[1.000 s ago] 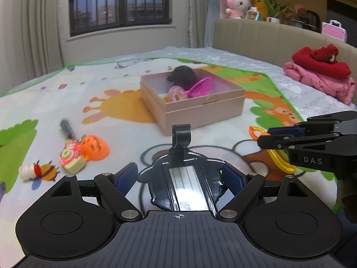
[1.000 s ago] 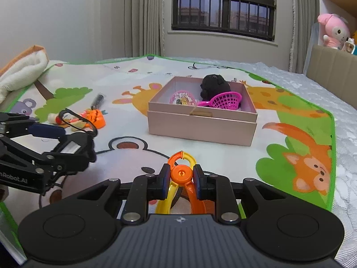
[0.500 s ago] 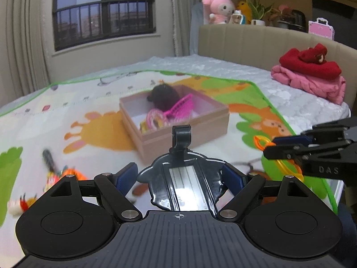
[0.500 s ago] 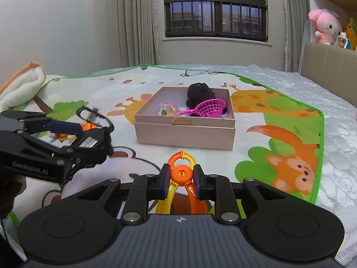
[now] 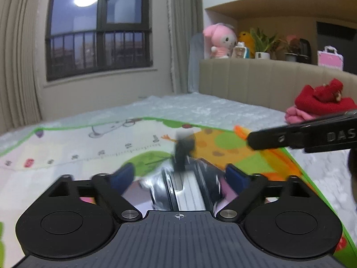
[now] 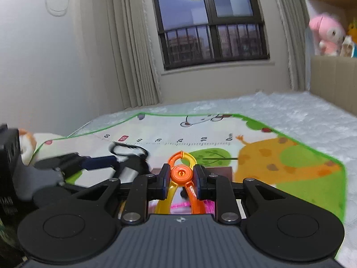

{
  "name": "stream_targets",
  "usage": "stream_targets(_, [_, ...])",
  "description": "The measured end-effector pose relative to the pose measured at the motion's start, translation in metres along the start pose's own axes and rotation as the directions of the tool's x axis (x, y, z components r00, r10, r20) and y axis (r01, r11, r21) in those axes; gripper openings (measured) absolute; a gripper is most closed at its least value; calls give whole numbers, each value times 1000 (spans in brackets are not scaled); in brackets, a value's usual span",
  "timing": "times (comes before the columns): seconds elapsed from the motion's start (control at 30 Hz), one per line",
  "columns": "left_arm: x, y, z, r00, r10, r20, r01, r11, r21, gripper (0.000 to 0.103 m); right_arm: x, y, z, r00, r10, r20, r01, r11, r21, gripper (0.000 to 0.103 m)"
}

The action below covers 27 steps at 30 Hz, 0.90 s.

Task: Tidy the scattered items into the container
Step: 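Carry clip toy and luggage tag to the pink box and release both, then grasp the orange pumpkin toy with the right tool while the left grasps the pink keychain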

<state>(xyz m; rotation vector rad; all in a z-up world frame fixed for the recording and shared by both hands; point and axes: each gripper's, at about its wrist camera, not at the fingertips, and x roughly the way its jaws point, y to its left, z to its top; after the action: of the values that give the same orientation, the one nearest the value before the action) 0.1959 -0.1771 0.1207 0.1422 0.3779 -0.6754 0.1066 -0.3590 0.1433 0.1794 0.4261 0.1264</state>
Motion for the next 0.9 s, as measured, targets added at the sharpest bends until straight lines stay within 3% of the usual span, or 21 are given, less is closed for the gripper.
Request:
stream_targets(0.13, [10, 26, -9, 998, -13, -68, 5, 992, -122, 96, 52, -23, 7, 997, -21, -69, 26, 997, 70, 28])
stream_targets(0.2, [-9, 30, -24, 997, 14, -76, -24, 992, -125, 99, 50, -31, 2, 997, -49, -52, 53, 995, 80, 32])
stream_targets(0.27, [-30, 29, -43, 993, 36, -108, -48, 993, -110, 100, 41, -43, -6, 998, -49, -28, 52, 992, 112, 42])
stream_targets(0.43, [-83, 22, -98, 973, 105, -207, -125, 988, -88, 102, 28, -45, -31, 993, -95, -67, 101, 990, 94, 44])
stream_targets(0.53, [-114, 21, -131, 945, 208, -254, -229, 972, -56, 102, 20, -26, -49, 991, -89, -102, 94, 995, 44, 44])
stream_targets(0.7, [-160, 43, -170, 906, 299, -300, -345, 932, -114, 103, 12, 25, -78, 988, -61, -145, 52, 997, -65, 53])
stream_targets(0.9, [-185, 83, -194, 878, 335, -342, -423, 877, -227, 103, 12, 103, -99, 983, -13, -182, -28, 975, -222, 66])
